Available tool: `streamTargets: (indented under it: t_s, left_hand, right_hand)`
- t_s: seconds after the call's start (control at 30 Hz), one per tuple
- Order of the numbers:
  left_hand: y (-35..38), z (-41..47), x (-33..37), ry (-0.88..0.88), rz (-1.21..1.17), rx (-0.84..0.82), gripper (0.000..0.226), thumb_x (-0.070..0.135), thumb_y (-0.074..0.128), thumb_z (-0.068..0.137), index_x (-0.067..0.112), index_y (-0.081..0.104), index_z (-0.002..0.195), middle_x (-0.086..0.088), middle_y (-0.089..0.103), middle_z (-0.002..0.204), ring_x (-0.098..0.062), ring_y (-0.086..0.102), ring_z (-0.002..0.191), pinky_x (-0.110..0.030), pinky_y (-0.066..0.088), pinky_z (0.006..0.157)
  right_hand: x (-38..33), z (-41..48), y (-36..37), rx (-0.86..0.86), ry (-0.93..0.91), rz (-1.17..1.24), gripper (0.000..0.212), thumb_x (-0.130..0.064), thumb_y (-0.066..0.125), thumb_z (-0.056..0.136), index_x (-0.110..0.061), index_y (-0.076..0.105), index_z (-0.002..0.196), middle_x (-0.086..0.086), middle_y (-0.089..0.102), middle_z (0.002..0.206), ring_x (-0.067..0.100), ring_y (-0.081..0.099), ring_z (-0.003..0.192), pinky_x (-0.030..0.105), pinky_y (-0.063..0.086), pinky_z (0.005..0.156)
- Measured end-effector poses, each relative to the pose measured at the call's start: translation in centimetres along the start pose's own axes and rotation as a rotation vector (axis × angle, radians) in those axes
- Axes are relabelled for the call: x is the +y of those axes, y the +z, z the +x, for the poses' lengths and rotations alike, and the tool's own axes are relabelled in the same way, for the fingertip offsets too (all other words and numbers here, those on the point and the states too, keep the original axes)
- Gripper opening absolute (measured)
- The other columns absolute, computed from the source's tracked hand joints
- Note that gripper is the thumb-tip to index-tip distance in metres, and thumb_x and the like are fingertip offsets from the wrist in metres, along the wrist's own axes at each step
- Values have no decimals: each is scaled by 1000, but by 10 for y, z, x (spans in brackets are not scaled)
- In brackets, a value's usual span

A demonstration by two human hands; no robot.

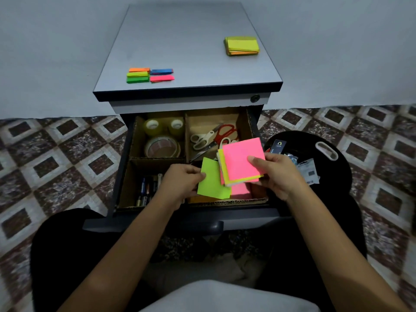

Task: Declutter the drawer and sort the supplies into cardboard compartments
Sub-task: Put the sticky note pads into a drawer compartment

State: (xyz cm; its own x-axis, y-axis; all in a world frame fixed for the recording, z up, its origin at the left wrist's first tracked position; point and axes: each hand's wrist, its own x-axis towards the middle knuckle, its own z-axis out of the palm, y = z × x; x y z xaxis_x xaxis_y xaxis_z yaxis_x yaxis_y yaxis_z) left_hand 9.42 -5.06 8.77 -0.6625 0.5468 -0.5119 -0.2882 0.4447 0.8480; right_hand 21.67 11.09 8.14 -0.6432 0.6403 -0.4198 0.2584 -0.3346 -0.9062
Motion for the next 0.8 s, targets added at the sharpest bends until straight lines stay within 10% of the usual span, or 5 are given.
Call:
streamTargets:
  t_s: [0.43,0.6,0.8]
  left_hand:
    - [49,24,-6,-160,43,-87,19,-2,51,92,6,51,74,-12,58,78,-18,57,67,-31,52,66]
    - [40,29,-18,-122,185,0,31,0,46,89,10,50,60,-6,38,59,-18,36,54,-25,28,56]
    - [41,32,-15,-233,83,-89,25,-2,41,94,6,50,72,-9,53,69,-18,52,61,-29,48,64]
  right_hand:
    - [-5,24,8,82,-3,266,5,-9,58,90,-8,60,86,3,68,72,15,64,71,24,57,54]
    - [-1,24,5,74,3,265,4,-11,59,90,-7,61,91,7,68,83,16,66,76,24,55,52]
    - [1,23,5,65,-9,272,10,-11,59,90,-4,61,96,9,68,88,18,66,80,25,57,55]
